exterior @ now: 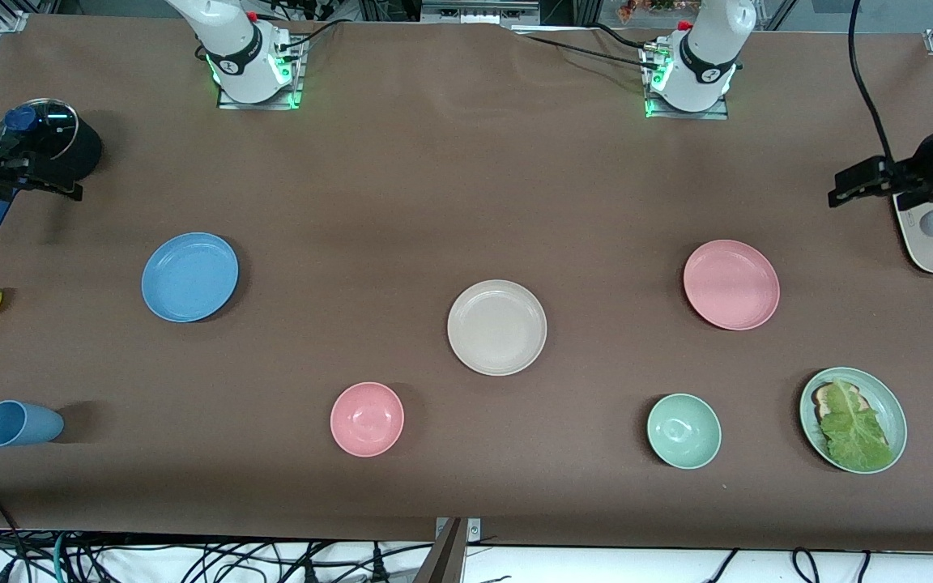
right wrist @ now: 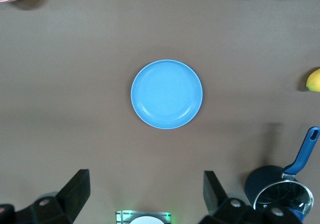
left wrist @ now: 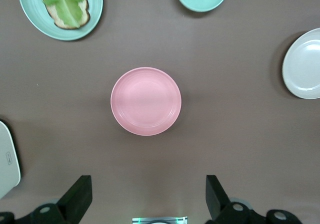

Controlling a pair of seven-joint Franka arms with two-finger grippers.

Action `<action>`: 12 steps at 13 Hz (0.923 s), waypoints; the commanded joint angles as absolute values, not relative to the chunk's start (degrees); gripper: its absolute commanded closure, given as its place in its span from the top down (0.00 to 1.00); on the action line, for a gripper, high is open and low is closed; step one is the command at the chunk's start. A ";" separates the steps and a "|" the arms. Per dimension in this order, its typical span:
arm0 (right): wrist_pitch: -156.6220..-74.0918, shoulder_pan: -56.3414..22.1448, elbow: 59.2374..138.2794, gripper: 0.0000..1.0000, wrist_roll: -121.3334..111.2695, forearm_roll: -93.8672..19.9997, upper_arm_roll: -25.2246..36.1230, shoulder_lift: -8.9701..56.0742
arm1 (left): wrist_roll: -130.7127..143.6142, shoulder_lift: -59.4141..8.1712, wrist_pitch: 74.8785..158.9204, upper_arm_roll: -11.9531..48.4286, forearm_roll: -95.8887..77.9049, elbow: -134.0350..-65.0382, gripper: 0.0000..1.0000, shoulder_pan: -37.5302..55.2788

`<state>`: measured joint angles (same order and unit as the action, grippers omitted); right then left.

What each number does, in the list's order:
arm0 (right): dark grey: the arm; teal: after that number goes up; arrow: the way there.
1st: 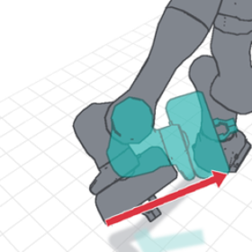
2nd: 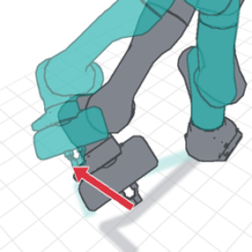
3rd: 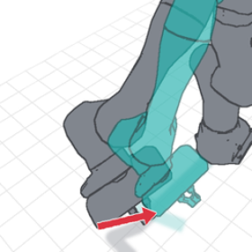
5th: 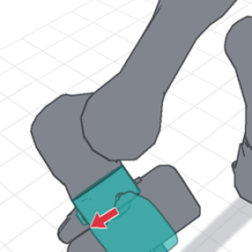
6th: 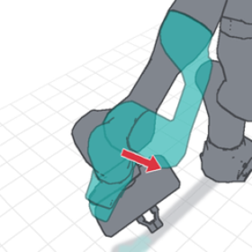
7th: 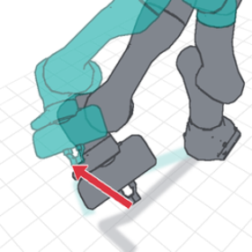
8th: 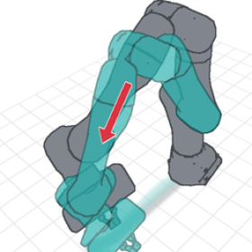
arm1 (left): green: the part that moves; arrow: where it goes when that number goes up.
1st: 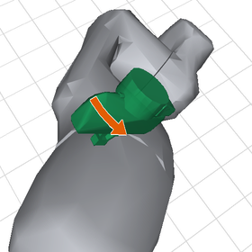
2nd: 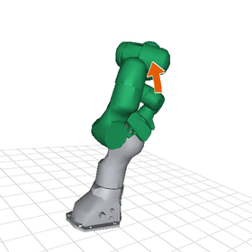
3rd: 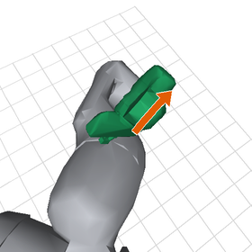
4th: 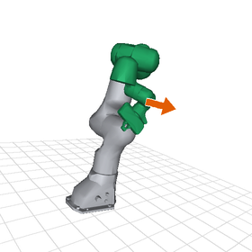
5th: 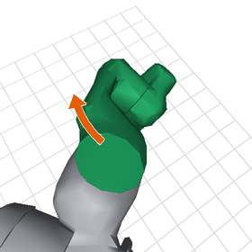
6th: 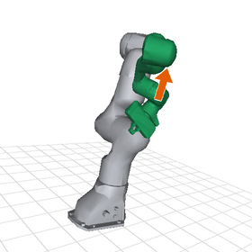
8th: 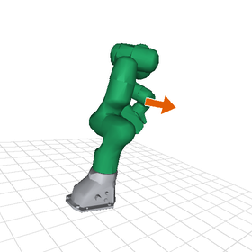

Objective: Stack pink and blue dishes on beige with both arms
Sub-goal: 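Move the left gripper down to the rim of the pink plate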

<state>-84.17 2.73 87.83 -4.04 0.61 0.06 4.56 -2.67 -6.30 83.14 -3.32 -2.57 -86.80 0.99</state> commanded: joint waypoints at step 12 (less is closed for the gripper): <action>-83.67 2.55 87.80 1.00 -3.87 1.32 0.00 3.96 | -9.01 -27.59 96.50 -2.73 -14.67 -83.06 1.00 -6.49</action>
